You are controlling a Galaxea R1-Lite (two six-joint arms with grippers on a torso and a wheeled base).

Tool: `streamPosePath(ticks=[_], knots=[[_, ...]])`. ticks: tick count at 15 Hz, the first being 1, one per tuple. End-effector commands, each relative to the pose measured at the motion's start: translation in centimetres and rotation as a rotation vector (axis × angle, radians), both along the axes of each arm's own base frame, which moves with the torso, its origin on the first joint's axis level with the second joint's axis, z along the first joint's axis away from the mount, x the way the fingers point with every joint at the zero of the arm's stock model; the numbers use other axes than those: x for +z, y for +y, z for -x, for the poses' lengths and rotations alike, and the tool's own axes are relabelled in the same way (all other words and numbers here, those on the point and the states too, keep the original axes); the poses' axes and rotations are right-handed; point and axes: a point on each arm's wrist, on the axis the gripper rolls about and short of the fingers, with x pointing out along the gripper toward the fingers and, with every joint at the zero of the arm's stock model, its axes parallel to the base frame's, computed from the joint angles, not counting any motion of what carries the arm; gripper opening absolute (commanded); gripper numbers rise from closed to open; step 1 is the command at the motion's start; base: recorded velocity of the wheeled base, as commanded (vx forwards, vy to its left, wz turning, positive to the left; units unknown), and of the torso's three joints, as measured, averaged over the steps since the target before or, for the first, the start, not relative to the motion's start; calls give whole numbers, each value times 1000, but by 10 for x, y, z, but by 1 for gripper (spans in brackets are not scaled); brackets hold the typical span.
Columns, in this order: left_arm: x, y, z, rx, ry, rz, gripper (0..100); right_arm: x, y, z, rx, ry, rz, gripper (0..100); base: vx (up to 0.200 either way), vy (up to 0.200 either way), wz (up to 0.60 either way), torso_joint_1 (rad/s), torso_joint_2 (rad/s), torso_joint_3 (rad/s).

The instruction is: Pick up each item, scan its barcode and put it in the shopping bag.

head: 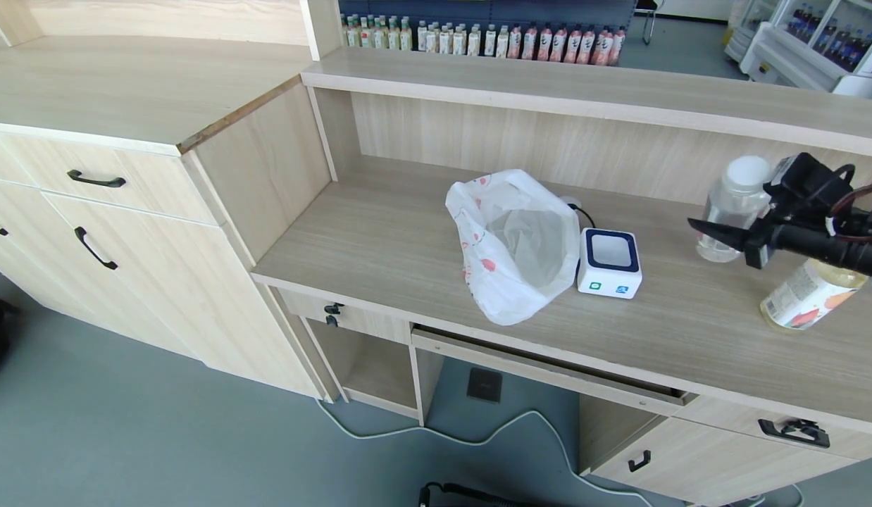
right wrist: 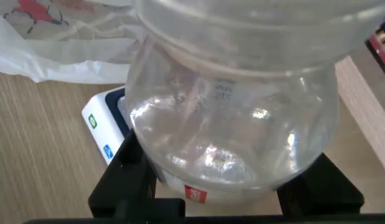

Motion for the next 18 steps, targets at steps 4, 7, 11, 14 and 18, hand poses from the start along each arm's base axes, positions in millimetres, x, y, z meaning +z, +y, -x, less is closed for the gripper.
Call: streamPosePath(ticks=[4, 7, 11, 14, 18], knots=[[0, 0, 0, 0, -1, 0, 100, 32, -21, 54, -290, 110, -222, 0, 0, 0, 0, 0, 0, 0], [0, 0, 0, 0, 0, 0, 100, 37, -9, 47, -334, 129, -344, 0, 0, 0, 0, 0, 0, 0], [0, 0, 0, 0, 0, 0, 100, 42, 2, 39, -435, 22, -382, 0, 0, 0, 0, 0, 0, 0], [0, 0, 0, 0, 0, 0, 100, 47, 12, 33, -403, -113, -393, 0, 0, 0, 0, 0, 0, 0], [0, 0, 0, 0, -1, 0, 100, 45, 28, 25, -396, -174, -418, 0, 0, 0, 0, 0, 0, 0]])
